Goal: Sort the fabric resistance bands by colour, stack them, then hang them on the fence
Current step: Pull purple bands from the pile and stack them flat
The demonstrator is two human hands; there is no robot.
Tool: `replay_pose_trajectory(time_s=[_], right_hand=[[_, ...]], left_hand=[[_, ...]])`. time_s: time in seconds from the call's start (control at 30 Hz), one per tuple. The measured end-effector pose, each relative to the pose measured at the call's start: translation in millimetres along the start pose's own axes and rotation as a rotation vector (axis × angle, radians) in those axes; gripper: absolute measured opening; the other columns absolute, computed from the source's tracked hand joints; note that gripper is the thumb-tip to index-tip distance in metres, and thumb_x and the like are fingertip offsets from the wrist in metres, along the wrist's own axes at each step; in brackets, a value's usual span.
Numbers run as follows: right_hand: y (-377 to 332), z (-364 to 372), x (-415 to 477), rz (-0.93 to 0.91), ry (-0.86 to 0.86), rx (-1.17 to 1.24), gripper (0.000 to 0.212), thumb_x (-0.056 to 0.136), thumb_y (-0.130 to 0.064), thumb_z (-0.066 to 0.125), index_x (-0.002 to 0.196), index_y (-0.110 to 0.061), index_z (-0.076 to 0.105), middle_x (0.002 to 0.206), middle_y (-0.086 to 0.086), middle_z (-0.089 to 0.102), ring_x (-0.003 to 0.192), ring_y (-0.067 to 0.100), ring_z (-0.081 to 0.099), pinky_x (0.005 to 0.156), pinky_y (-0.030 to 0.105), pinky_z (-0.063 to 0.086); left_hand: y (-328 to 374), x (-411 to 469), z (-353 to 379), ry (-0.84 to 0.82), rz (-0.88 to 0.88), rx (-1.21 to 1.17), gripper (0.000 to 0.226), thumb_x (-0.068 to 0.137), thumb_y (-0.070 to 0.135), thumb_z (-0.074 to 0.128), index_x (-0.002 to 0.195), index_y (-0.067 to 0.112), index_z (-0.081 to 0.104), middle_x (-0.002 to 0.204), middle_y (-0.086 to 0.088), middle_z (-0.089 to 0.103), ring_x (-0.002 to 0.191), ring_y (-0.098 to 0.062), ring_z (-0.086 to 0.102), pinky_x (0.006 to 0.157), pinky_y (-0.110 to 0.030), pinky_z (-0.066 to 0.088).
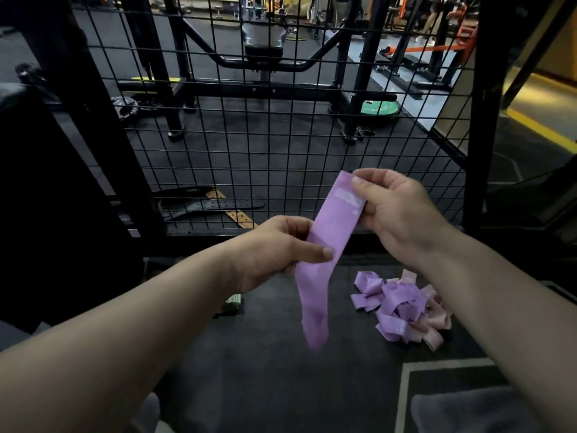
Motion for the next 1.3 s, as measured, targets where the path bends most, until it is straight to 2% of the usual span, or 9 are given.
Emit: replay_pose_trajectory(time_s=[0.17,0.3,0.47,0.6,0.77,0.97,1.07,1.2,1.3], right_hand=[[-7,-33,9,-0.006,0.249,0.177,0.010,0.094,-0.005,0.062,0.100,-0.013,0.059,0.101,0.013,0.068,0.083,0.022,0.067,0.074,0.039,0.058],[-12,-76,18,-0.037,0.530,0.243,0.014,0.092,-0.003,0.064,0.095,-0.016,0.060,0.106,0.011,0.068,0.083,0.020,0.068,0.076,0.038,0.059],[-14,-110,16,-0.041,0.678,0.218,0.017,0.091,-0.004,0.063,0.098,-0.020,0.061,0.108,0.007,0.068,0.093,0.017,0.070,0.080,0.039,0.061],[-15,-112,15,-0.045,0.675,0.193,0.020,0.092,-0.001,0.056,0.095,-0.020,0.061,0.103,0.005,0.067,0.093,0.019,0.069,0.081,0.044,0.060],[-16,-108,13,-0.008,0.644,0.123,0.019,0.091,-0.005,0.057,0.088,-0.021,0.067,0.095,0.000,0.068,0.089,0.015,0.068,0.081,0.040,0.061],[-14,-109,16,0.025,0.624,0.122,0.006,0.090,-0.012,0.063,0.090,-0.018,0.065,0.084,-0.001,0.066,0.078,0.015,0.067,0.075,0.036,0.061],[-10,-109,21,0.047,0.586,0.103,0.016,0.091,-0.008,0.063,0.083,-0.022,0.062,0.084,-0.001,0.066,0.078,0.015,0.066,0.069,0.036,0.061],[-3,-108,25,0.084,0.532,0.052,0.021,0.090,-0.006,0.064,0.088,-0.025,0.055,0.097,0.002,0.068,0.087,0.018,0.068,0.062,0.031,0.055],[2,-103,27,0.130,0.450,0.003,0.023,0.089,-0.005,0.066,0.094,-0.025,0.057,0.102,0.003,0.070,0.086,0.016,0.069,0.062,0.030,0.053]], left_hand=[[-3,-5,2,-0.081,-0.065,0.056,0.019,0.073,0.003,0.079,0.091,0.004,0.073,0.088,-0.013,0.069,0.080,-0.028,0.064,0.085,-0.045,0.047],[-10,-7,-7,-0.069,-0.175,0.165,0.041,0.067,0.012,0.087,0.094,-0.010,0.065,0.086,-0.019,0.067,0.075,-0.031,0.062,0.073,-0.043,0.049],[-7,-5,-36,0.183,-0.196,0.131,0.018,0.078,0.006,0.078,0.092,0.002,0.067,0.074,-0.014,0.066,0.060,-0.022,0.056,0.055,-0.028,0.046],[-7,-2,-53,0.366,-0.199,-0.089,0.022,0.081,-0.007,0.071,0.100,0.000,0.063,0.059,-0.010,0.061,0.052,-0.018,0.049,0.051,-0.024,0.044],[-7,-3,-66,0.482,-0.156,-0.104,0.033,0.078,-0.001,0.077,0.108,0.004,0.062,0.065,-0.006,0.069,0.051,-0.013,0.063,0.047,-0.022,0.049],[-6,-2,-67,0.504,-0.143,-0.202,0.018,0.080,-0.005,0.068,0.090,0.009,0.065,0.066,-0.006,0.064,0.049,-0.012,0.056,0.049,-0.020,0.040],[-5,-2,-69,0.547,-0.141,-0.253,0.019,0.076,-0.008,0.059,0.079,0.011,0.059,0.061,-0.004,0.059,0.046,-0.012,0.054,0.045,-0.018,0.036],[-3,-7,-81,0.690,-0.087,-0.228,0.017,0.080,-0.005,0.062,0.084,0.011,0.067,0.080,-0.008,0.069,0.066,-0.018,0.066,0.067,-0.029,0.050],[-4,-8,-86,0.742,-0.085,-0.204,0.015,0.083,0.000,0.062,0.090,0.012,0.069,0.083,-0.008,0.071,0.063,-0.016,0.068,0.064,-0.028,0.048]])
Point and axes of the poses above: each hand's wrist, its own x-axis towards the middle knuckle, its own z-axis out of the palm, y = z × x, the point moved 7 cm from there along x, towards the middle knuckle
